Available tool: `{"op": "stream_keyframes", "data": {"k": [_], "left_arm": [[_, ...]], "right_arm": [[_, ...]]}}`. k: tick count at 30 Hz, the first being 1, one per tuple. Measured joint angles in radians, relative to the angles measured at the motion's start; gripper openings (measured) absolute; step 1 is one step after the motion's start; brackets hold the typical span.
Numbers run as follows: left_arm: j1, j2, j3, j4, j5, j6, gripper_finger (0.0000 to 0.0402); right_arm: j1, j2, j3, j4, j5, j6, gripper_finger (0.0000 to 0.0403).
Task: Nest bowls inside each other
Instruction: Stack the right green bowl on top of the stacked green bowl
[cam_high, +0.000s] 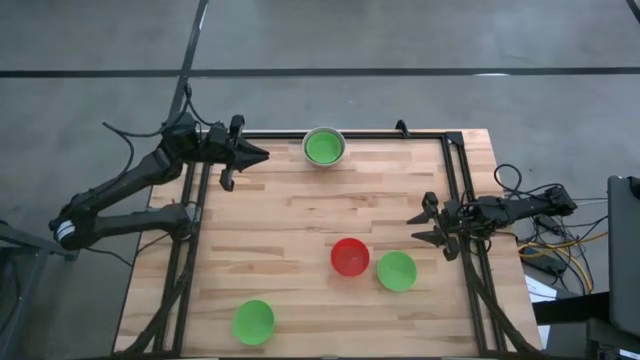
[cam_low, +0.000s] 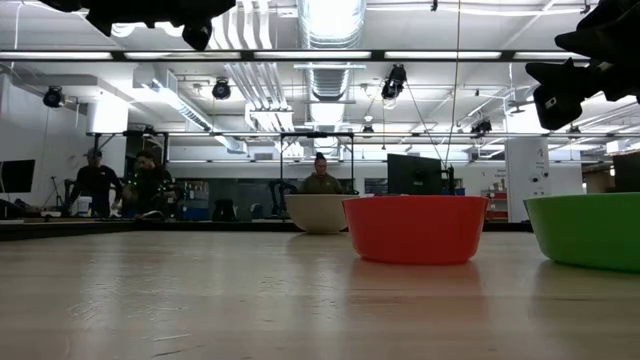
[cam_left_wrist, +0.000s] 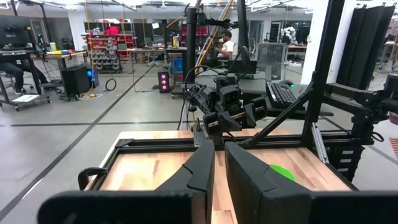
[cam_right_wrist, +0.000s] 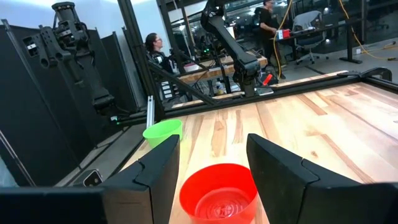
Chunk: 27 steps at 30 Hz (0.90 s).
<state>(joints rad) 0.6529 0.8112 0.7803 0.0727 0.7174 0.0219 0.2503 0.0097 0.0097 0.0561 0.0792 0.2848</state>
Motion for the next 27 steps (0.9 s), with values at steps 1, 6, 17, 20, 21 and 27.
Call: {"op": "stream_keyframes", "data": {"k": [1,6,17,20,21,27], "left_arm": [[0.000,0.000,0.000,0.000,0.000,0.000,0.0044],[0.000,0.000,0.000,0.000,0.000,0.000,0.0044],[0.000,0.000,0.000,0.000,0.000,0.000,0.0044],[0.000,0.000,0.000,0.000,0.000,0.000,0.0044],[0.000,0.000,0.000,0.000,0.000,0.000,0.0044],[0.000,0.000,0.000,0.000,0.000,0.000,0.0044]], "right_arm": [[0.000,0.000,0.000,0.000,0.000,0.000,0.0183],[0.000,0.000,0.000,0.000,0.000,0.000,0.0183],[0.000,0.000,0.000,0.001,0.000,-0.024,0.0183],[0.000,0.000,0.000,0.012,0.000,-0.002,0.0183],[0.000,0.000,0.000,0.026,0.000,0.000,0.0183],[0.000,0.000,0.000,0.107,0.000,0.031,0.0183]]}}
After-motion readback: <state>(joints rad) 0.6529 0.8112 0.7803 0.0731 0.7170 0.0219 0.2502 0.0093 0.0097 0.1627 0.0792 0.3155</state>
